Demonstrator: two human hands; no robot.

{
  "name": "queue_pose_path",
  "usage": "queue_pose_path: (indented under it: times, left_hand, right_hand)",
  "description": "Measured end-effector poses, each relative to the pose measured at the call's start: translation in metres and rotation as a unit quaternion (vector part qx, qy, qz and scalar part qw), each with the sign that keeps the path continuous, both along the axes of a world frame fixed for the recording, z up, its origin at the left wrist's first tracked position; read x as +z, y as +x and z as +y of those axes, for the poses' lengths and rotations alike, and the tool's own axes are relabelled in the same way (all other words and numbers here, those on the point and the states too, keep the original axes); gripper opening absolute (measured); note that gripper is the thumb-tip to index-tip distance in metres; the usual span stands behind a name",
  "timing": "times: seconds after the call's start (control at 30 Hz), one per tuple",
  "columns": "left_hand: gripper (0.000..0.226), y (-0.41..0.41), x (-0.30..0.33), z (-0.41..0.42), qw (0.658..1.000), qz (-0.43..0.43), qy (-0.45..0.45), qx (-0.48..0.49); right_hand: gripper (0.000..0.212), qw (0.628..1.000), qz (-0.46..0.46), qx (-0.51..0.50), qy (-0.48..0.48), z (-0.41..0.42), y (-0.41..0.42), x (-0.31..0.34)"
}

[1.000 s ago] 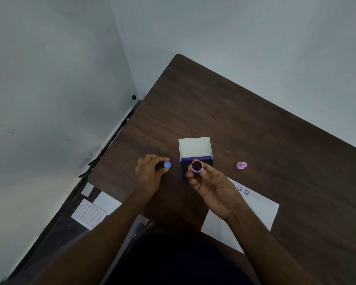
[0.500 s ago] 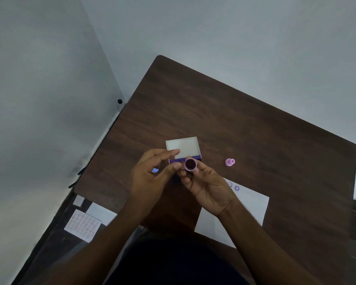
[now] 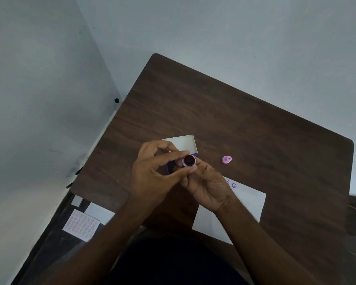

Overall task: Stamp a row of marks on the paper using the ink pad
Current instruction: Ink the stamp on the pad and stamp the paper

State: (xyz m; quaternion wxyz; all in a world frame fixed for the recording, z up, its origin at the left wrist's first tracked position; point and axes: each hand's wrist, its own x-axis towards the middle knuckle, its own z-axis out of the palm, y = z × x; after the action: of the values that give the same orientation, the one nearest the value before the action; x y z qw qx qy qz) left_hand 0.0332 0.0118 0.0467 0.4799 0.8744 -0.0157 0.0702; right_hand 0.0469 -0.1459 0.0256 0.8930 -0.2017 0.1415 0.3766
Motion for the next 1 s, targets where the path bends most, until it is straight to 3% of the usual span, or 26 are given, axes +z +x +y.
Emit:
queue_pose_path:
  times: [0.13,0.23,0.33,0.43,0.5,0.57,0.63,0.7,0.77,0.9,0.93,1.0]
  left_hand:
    - [0.045,0.001,0.005,0.001,1.000,-0.005,0.006,0.010]
    - [0.066,-0.001,0.003,-0.005,1.000,0.003,0.011,0.018]
    - [0.048,-0.002,0.008,-0.006,0.999,-0.018,0.023,0.031]
    - [0.052,-0.004,0.002,-0.007,0.998,-0.017,0.041,0.041]
    - [0.053,-0.003,-0.018,-0.003,0.999,0.049,0.005,0.017]
    - [0.054,-0.002,-0.040,0.002,0.991,0.133,-0.027,-0.012]
    - [0.067,-0.001,-0.053,0.008,0.986,0.160,0.037,-0.014]
    - [0.073,0.001,-0.065,0.011,0.979,0.168,0.114,-0.019]
    - [0.079,0.001,-0.081,0.013,0.967,0.194,0.158,-0.044]
    - [0.083,0.003,-0.109,0.009,0.950,0.210,0.215,-0.086]
    - [0.082,0.004,-0.113,0.006,0.949,0.205,0.223,-0.087]
    - [0.079,0.003,-0.122,0.003,0.949,0.188,0.236,-0.087]
  right_hand:
    - [0.042,1.000,-0.015,0.015,0.001,0.002,0.001,-0.004]
    - [0.038,0.999,-0.017,0.011,0.036,0.003,0.001,-0.009]
    - [0.038,0.998,-0.042,0.022,0.042,0.005,0.004,-0.012]
    - [0.037,0.998,-0.039,0.030,0.045,0.001,0.006,-0.015]
    - [0.035,0.999,-0.019,0.029,-0.003,-0.006,0.007,-0.015]
    - [0.030,0.988,-0.043,0.039,-0.142,-0.013,0.010,-0.018]
    - [0.027,0.921,-0.121,0.085,-0.359,-0.017,0.014,-0.026]
    - [0.023,0.767,-0.243,0.139,-0.577,-0.016,0.015,-0.038]
    - [0.021,0.602,-0.348,0.187,-0.693,-0.011,0.017,-0.048]
    - [0.030,0.385,-0.473,0.344,-0.714,0.000,0.023,-0.067]
    - [0.032,0.355,-0.491,0.353,-0.713,0.001,0.023,-0.072]
    - [0.037,0.342,-0.495,0.363,-0.711,0.004,0.024,-0.075]
